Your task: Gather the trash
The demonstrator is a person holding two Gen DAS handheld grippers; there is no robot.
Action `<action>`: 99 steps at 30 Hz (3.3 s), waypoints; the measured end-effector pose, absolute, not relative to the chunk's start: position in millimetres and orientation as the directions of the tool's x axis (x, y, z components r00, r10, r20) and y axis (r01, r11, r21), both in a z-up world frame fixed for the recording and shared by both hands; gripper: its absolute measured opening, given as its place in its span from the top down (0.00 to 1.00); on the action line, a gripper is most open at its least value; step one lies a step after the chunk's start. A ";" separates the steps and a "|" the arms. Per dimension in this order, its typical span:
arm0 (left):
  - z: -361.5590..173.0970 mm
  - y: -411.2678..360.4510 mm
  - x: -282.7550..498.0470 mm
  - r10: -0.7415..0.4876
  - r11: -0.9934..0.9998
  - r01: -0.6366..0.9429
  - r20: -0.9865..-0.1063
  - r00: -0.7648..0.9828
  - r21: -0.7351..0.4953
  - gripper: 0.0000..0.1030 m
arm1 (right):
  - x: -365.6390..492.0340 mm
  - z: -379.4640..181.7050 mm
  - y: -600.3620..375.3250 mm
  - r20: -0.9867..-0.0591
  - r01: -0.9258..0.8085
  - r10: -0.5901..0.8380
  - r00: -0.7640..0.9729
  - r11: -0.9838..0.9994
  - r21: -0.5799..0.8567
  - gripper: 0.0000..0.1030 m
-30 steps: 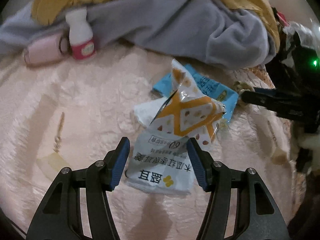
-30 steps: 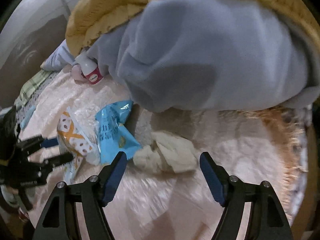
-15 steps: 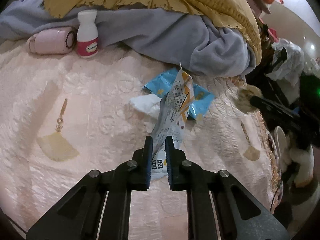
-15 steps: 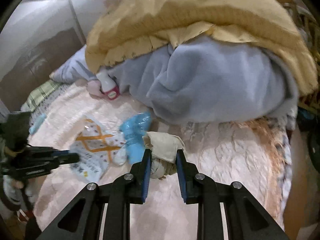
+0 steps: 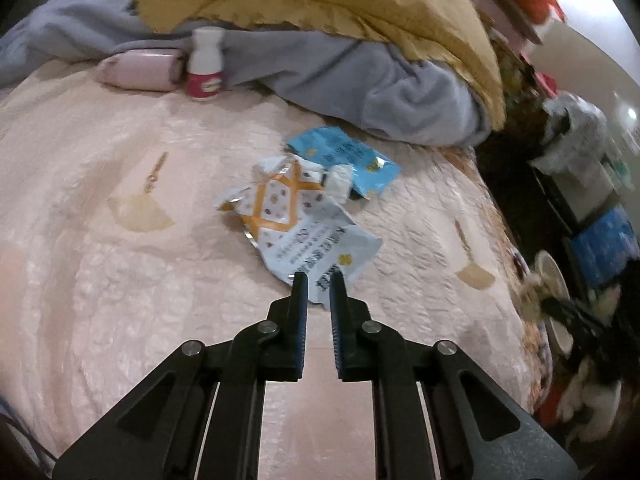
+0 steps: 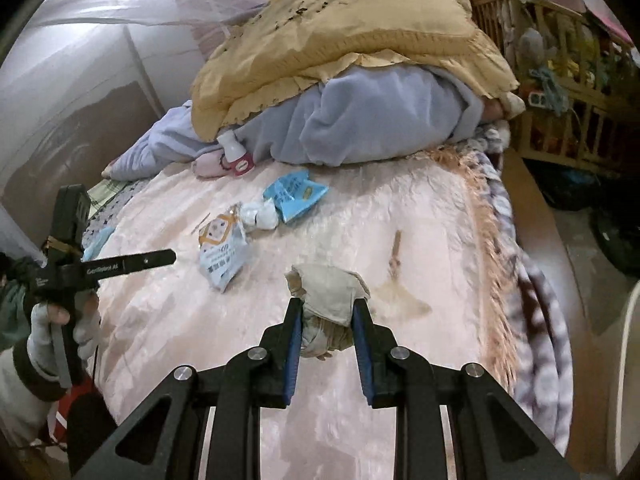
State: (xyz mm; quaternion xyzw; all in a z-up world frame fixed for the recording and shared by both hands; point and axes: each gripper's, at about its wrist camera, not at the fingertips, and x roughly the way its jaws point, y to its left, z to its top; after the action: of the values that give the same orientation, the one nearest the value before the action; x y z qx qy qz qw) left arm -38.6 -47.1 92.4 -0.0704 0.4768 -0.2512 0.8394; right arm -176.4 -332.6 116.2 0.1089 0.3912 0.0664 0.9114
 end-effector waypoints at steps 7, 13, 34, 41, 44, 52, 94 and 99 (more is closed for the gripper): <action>63.3 -47.3 -13.5 -0.412 0.911 0.200 -0.771 0.485 -0.361 0.40 | -198.2 113.3 -334.6 -0.687 -0.042 0.246 0.684 0.953 0.299 0.77; 34.0 -61.2 21.2 -0.400 0.913 0.129 -0.785 0.472 -0.387 0.41 | -199.4 106.3 -332.6 -0.697 -0.050 0.239 0.676 0.959 0.281 0.77; 134.4 -201.6 -84.4 -0.674 0.703 0.536 -0.677 0.294 -0.467 0.98 | -281.3 127.6 -442.5 -0.668 0.153 0.065 0.741 0.953 0.263 0.77; 123.7 -241.7 -100.2 -0.631 0.723 0.554 -0.721 0.286 -0.413 0.97 | -314.9 131.8 -479.4 -0.653 0.206 0.023 0.757 0.940 0.271 0.77; 119.4 -239.4 -95.0 -0.578 0.761 0.555 -0.741 0.343 -0.337 0.92 | -317.1 128.4 -484.4 -0.649 0.198 0.044 0.759 0.935 0.294 0.77; 84.3 -208.6 -58.4 -0.416 0.872 0.444 -0.787 0.455 -0.205 0.35 | -304.0 114.5 -476.7 -0.652 0.155 0.097 0.752 0.936 0.317 0.77; 106.7 -526.6 -194.7 -0.678 0.445 0.810 -0.735 0.026 -0.382 0.42 | -371.7 93.3 -652.8 -0.682 0.571 -0.225 0.696 0.750 0.334 0.39; 103.0 -521.6 -199.7 -0.660 0.465 0.807 -0.750 0.042 -0.364 0.41 | -378.2 95.0 -659.5 -0.682 0.579 -0.229 0.695 0.740 0.342 0.39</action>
State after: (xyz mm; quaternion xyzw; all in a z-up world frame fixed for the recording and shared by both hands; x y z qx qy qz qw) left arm -199.7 -521.6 103.0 0.0789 0.4665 -0.5113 0.7174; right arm -378.2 -659.5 95.0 0.2773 0.3156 -0.2301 0.8778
